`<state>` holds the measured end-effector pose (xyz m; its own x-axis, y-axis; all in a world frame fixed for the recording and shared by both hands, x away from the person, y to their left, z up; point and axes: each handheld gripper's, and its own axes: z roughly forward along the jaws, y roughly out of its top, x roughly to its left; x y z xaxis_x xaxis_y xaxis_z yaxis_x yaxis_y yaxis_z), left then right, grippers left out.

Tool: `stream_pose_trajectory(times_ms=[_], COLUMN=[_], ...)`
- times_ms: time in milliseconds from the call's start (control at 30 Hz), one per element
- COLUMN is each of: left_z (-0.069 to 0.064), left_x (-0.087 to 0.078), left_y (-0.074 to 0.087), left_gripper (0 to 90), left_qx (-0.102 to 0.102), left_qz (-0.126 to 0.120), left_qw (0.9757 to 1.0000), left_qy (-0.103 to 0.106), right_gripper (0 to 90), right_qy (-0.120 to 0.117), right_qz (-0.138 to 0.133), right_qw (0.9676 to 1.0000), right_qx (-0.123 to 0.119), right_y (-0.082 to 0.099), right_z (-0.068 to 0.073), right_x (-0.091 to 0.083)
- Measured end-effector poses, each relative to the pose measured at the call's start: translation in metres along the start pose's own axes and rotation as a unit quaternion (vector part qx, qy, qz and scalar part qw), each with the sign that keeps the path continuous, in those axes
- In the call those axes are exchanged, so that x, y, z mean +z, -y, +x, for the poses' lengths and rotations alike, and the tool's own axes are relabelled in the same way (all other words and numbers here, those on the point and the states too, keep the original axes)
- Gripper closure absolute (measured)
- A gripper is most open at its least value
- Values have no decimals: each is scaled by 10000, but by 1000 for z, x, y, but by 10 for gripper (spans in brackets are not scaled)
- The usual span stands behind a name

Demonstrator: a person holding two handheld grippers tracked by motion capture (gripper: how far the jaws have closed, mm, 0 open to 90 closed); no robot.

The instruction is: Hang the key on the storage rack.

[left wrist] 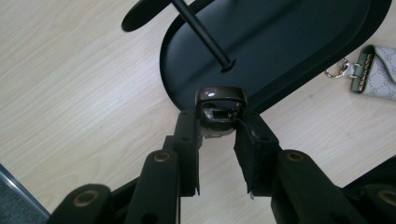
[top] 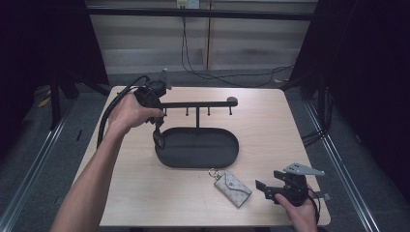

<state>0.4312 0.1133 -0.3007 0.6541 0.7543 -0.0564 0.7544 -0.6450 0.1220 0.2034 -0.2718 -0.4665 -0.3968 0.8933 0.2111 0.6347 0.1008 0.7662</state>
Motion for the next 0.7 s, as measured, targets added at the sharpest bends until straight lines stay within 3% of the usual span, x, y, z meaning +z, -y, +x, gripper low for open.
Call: stream_pose_trajectory(times_ms=[233,533,700], left_z=[-1,-3,-1], left_x=[8,6,11], left_y=[-8,-15,-20], left_gripper=[708,708,708], left_qx=[-58,-33,-204], left_qz=[68,11,-15], left_qw=[9999,10000,9998], left_qy=[45,-4,-44], right_gripper=[139,139,139], right_qy=[-26,-34,-44], right_qz=[34,44,42], right_qw=[10000,10000,10000], right_qx=[-19,-22,-40], right_y=[0,0,0], right_z=[0,0,1], right_x=[1,1,0])
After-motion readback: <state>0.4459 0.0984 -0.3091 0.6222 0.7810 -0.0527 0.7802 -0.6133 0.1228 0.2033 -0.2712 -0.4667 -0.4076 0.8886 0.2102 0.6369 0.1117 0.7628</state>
